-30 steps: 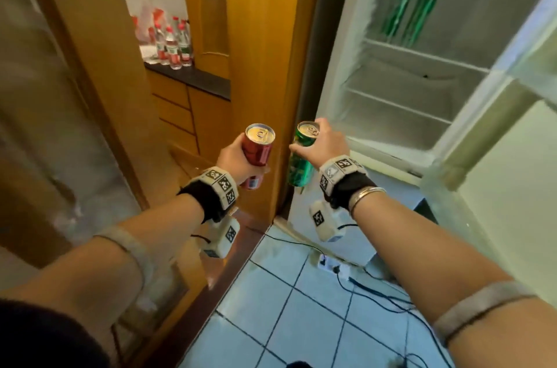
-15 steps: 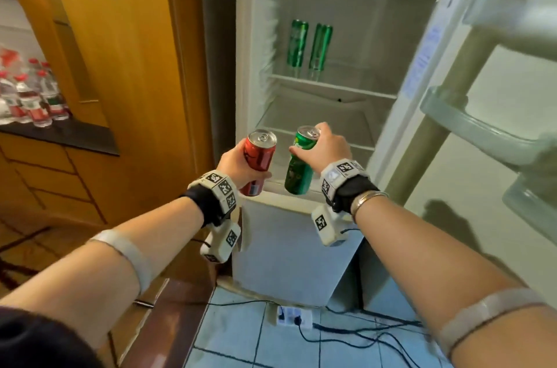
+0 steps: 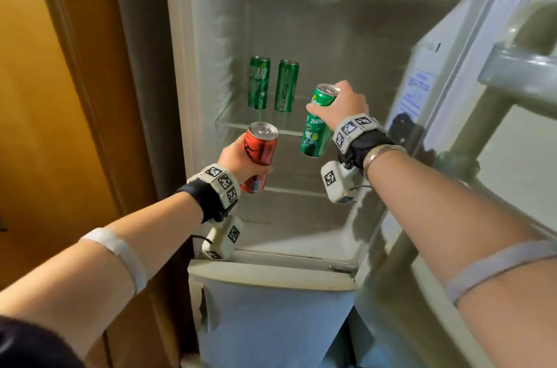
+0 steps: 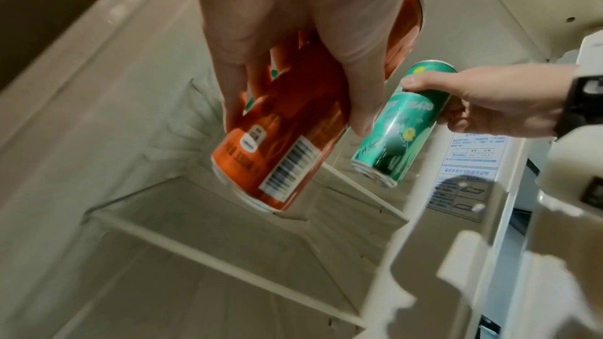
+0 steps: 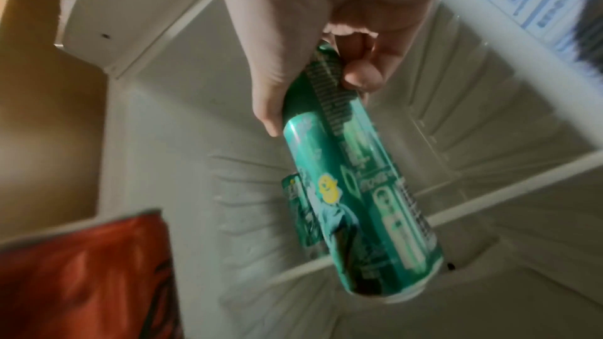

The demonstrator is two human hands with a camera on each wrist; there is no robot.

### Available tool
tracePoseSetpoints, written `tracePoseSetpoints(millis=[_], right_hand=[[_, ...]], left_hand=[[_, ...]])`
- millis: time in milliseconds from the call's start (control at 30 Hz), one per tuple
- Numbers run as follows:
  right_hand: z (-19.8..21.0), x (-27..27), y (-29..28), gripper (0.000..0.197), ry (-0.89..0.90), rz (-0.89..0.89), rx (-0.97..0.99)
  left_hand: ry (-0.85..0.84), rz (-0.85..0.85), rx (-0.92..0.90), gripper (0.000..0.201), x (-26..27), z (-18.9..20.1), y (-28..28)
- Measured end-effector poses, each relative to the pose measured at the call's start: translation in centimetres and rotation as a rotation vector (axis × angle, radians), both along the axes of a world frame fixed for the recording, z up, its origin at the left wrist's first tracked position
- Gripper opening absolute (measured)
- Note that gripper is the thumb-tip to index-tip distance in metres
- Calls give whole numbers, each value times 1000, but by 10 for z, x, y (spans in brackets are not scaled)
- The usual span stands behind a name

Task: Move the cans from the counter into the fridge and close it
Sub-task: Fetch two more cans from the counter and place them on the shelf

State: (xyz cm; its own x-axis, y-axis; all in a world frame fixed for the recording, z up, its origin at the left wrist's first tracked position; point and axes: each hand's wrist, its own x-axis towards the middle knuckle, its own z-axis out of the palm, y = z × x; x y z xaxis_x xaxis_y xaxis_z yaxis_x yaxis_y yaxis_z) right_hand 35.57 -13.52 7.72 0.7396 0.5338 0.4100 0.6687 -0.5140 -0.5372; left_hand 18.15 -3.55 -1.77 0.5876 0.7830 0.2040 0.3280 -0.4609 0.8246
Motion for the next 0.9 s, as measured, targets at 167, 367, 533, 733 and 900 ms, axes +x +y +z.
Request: tracePoseSetpoints(millis=[167,367,533,733,900], right_hand=[[28,38,50,70,-11,-129,-6],[37,80,94,74,48,-131,-30],[36,109,125,72,78,-104,-54],[33,140,157,70,153,-71,-77],[30,154,171,67,171,-31,-98]], left_hand=[[34,-37,17,64,23,-2,46],[113,-131,7,59,36,-7,72],[105,-210,-3,63,42,-7,76],[102,-225,-52,68,52,-8,75],[102,-191,-75,69,56,-10,75]])
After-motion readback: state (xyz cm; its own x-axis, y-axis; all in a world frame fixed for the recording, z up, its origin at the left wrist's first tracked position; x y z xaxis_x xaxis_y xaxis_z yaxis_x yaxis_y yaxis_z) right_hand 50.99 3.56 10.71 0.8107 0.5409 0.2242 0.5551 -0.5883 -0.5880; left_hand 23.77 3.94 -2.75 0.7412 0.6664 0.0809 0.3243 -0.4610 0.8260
